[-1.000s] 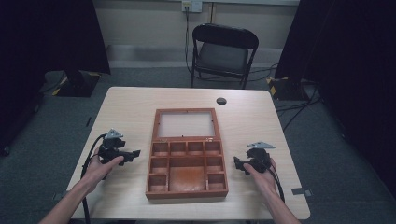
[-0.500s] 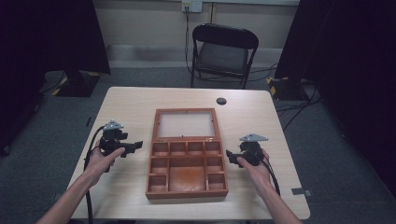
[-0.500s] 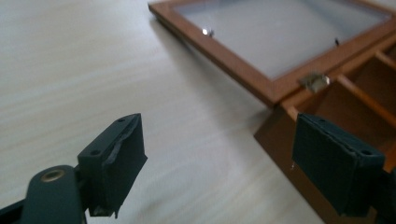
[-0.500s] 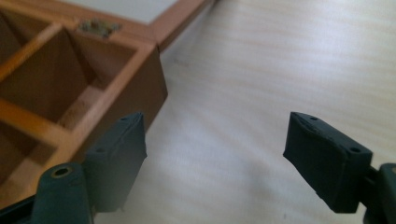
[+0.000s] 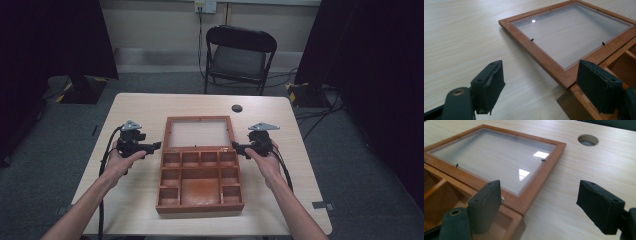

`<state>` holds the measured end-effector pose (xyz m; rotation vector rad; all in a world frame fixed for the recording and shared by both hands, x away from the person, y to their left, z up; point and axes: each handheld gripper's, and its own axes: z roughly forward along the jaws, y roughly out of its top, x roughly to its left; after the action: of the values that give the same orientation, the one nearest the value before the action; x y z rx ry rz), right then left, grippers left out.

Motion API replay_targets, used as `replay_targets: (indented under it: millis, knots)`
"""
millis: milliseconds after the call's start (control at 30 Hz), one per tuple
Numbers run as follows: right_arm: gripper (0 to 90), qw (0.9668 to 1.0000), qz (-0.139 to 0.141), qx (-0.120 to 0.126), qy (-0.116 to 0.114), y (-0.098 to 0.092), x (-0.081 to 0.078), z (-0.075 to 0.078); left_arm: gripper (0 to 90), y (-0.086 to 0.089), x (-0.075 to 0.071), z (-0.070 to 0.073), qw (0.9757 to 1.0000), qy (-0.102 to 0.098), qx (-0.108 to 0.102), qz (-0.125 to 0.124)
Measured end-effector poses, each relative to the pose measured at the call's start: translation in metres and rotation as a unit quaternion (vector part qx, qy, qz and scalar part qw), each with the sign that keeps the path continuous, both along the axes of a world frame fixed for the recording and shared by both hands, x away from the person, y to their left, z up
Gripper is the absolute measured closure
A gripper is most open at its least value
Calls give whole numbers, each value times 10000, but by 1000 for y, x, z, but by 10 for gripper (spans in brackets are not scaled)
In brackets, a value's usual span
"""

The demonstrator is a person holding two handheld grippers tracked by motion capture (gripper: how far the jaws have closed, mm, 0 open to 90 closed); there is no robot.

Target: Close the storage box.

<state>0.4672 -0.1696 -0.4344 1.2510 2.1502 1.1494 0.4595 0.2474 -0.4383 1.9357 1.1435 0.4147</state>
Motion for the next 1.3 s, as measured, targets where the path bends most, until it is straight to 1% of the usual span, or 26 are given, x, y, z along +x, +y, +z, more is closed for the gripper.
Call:
replay_targets:
  millis: [33, 133, 167, 200, 233, 267, 300, 333, 367, 433, 467, 600, 667, 700, 733, 767, 833, 867, 933, 1033, 1100, 1133, 1200, 1300]
  knots:
    - [189, 10000, 22, 23, -17, 4, 4, 1, 216, -2, 2, 0, 10000, 29, -20, -19]
    - [188, 9999, 98, 33, -14, 14, 16, 0, 216, -8, 9, -3, 9997, 126, -204, 0]
    - [188, 9999, 125, 49, 20, 17, 20, -3, 217, -8, 9, -3, 9997, 126, -204, 0]
    - [187, 9999, 153, 18, 72, 20, 23, -5, 217, -12, 14, -8, 9995, 233, -205, 87]
    - [188, 9997, 174, 64, 170, 22, 26, -9, 221, -12, 14, -8, 9995, 233, -205, 87]
    - [188, 9994, 195, 132, 258, 24, 29, -12, 227, -14, 18, -12, 9990, 414, -187, 48]
    - [187, 9994, 189, 59, 295, 27, 31, -16, 227, -14, 20, -14, 9987, 455, -229, 82]
    - [185, 9993, 203, -67, 306, 30, 32, -19, 228, -14, 21, -14, 9982, 504, -308, 78]
    - [186, 9991, 234, -110, 334, 32, 33, -21, 227, -14, 22, -14, 9979, 522, -364, 92]
    - [183, 9988, 259, -128, 402, 36, 34, -26, 227, -14, 22, -14, 9978, 531, -403, 66]
    - [184, 9988, 274, -144, 386, 37, 33, -28, 225, -13, 22, -14, 9977, 547, -400, 63]
    - [184, 9990, 164, 30, 405, 37, 34, -33, 214, -13, 21, -16, 9971, 634, -419, 44]
    - [188, 9991, 81, 87, 419, 37, 33, -34, 213, -14, 21, -19, 9969, 697, -372, 41]
    - [190, 9991, 54, 89, 407, 37, 32, -35, 211, -14, 21, -19, 9969, 697, -372, 41]
    - [194, 9992, 32, 69, 385, 38, 31, -34, 208, -15, 22, -22, 9963, 771, -390, 40]
    - [195, 9992, 5, 73, 398, 38, 30, -34, 208, -15, 23, -23, 9961, 797, -378, 43]
    - [195, 9991, -23, 86, 416, 38, 30, -34, 208, -15, 24, -24, 9960, 805, -387, 53]
    - [195, 9989, -32, 109, 446, 38, 29, -35, 205, -17, 25, -26, 9952, 885, -422, 12]
    - [195, 9987, -42, 135, 493, 38, 27, -34, 196, -18, 25, -27, 9950, 890, -446, 0]
    - [194, 9988, 1, 114, 474, 36, 24, -34, 187, -21, 26, -28, 9950, 890, -450, -12]
    - [192, 9986, -10, 161, 499, 35, 22, -35, 189, -21, 27, -29, 9941, 948, -518, -58]
    - [192, 9986, -11, 171, 500, 35, 22, -35, 188, -21, 27, -30, 9942, 929, -538, -39]
    - [188, 9985, -12, 186, 507, 34, 22, -35, 184, -21, 28, -31, 9937, 962, -569, -70]
    - [180, 9977, 28, 325, 594, 32, 24, -37, 166, -21, 30, -32, 9933, 984, -594, -68]
